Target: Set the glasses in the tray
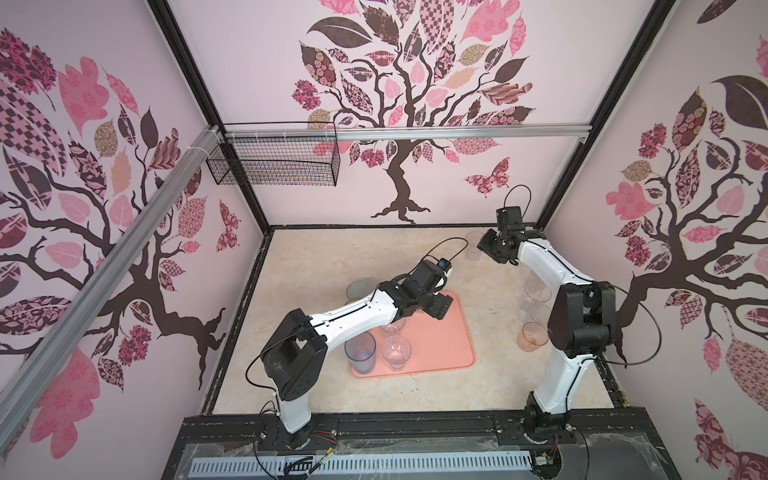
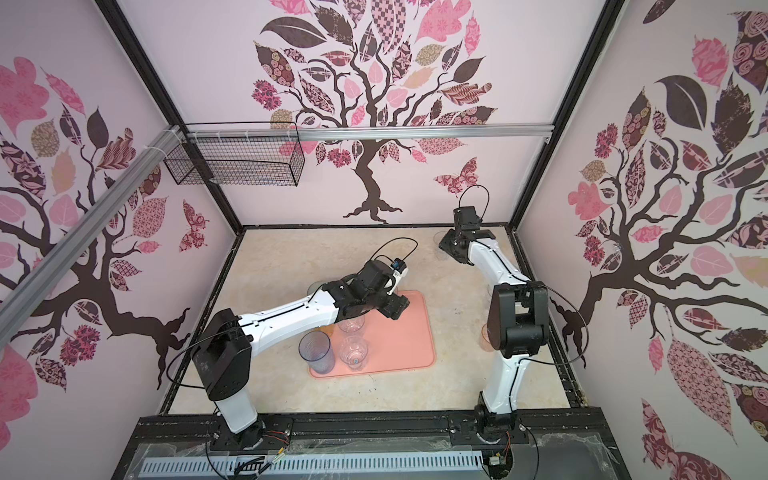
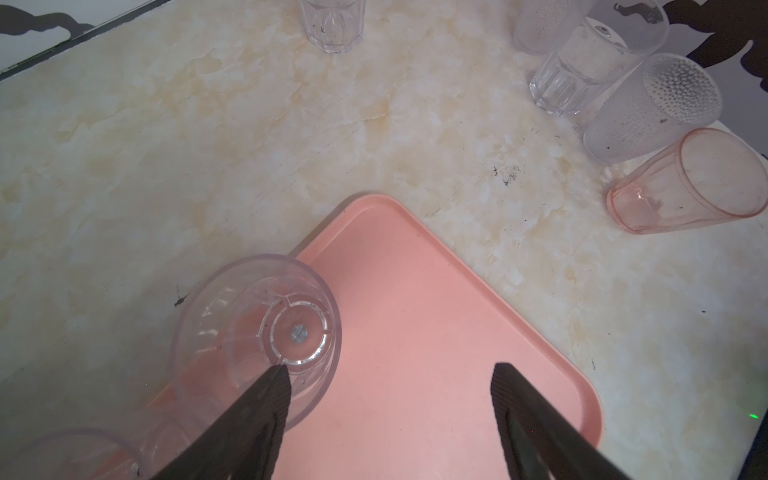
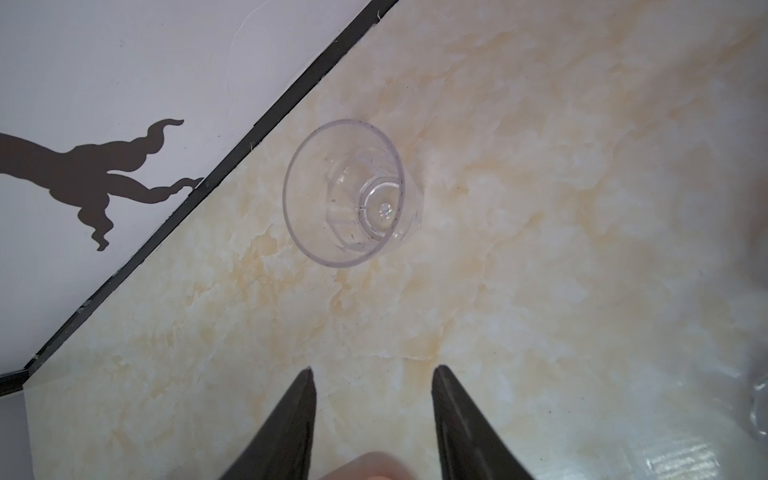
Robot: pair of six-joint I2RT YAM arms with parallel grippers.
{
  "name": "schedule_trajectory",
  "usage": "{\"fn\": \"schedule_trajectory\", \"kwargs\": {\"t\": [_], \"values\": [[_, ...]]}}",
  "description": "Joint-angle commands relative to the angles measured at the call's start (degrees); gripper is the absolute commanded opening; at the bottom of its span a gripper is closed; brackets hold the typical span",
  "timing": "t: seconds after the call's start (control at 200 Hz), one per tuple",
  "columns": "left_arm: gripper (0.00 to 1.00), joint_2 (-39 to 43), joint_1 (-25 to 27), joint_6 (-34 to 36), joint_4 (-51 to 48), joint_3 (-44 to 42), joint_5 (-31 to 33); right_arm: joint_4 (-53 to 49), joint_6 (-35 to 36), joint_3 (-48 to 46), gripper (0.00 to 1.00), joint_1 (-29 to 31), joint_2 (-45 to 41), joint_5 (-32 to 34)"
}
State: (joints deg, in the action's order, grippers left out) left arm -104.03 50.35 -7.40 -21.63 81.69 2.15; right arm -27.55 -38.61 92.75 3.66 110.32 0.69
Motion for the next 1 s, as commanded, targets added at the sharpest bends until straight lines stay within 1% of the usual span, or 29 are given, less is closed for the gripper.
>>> {"fn": "schedule_trajectory", "kwargs": {"t": [0.0, 0.095, 0.215, 0.32, 0.435, 0.585, 0.755, 0.83, 0.995], "values": [[0.81, -2.1, 0.1, 2.7, 1.0, 6.0, 0.7, -1.7, -0.5, 4.7, 0.50, -1.4, 4.6, 1.8], [0.81, -3.8, 0.1, 3.8, -0.1, 8.7, 1.0, -1.5, -0.5, 7.0, 0.50, -2.0, 7.7, 1.3], [0.81, -4.4, 0.1, 4.0, -0.1, 9.3, 0.9, -2.7, -0.3, 10.3, 0.50, -2.5, 11.8, 0.4], [0.81, -4.1, 0.1, 3.8, -0.4, 9.0, 1.1, -1.4, -0.4, 11.3, 0.50, -2.8, 13.7, -0.4], [0.81, -3.1, 0.1, 4.0, -0.1, 7.6, 1.7, -3.0, -0.2, 15.6, 0.50, -3.0, 17.2, -0.7], [0.81, -2.2, 0.1, 4.7, -0.5, 6.6, 3.0, -3.5, -0.2, 17.9, 0.47, -3.0, 19.6, -1.1], [0.81, -1.5, 0.1, 4.7, -0.4, 6.1, 3.8, -3.1, 0.0, 17.2, 0.39, -3.0, 19.7, -1.7], [0.81, -1.3, 0.1, 4.6, -0.5, 6.1, 3.8, -3.2, 0.4, 17.0, 0.33, -3.1, 19.3, -2.0], [0.81, -0.3, 0.1, 4.3, -0.7, 5.6, 4.1, -2.7, 0.9, 15.5, 0.16, -3.0, 18.5, -2.2]]}}
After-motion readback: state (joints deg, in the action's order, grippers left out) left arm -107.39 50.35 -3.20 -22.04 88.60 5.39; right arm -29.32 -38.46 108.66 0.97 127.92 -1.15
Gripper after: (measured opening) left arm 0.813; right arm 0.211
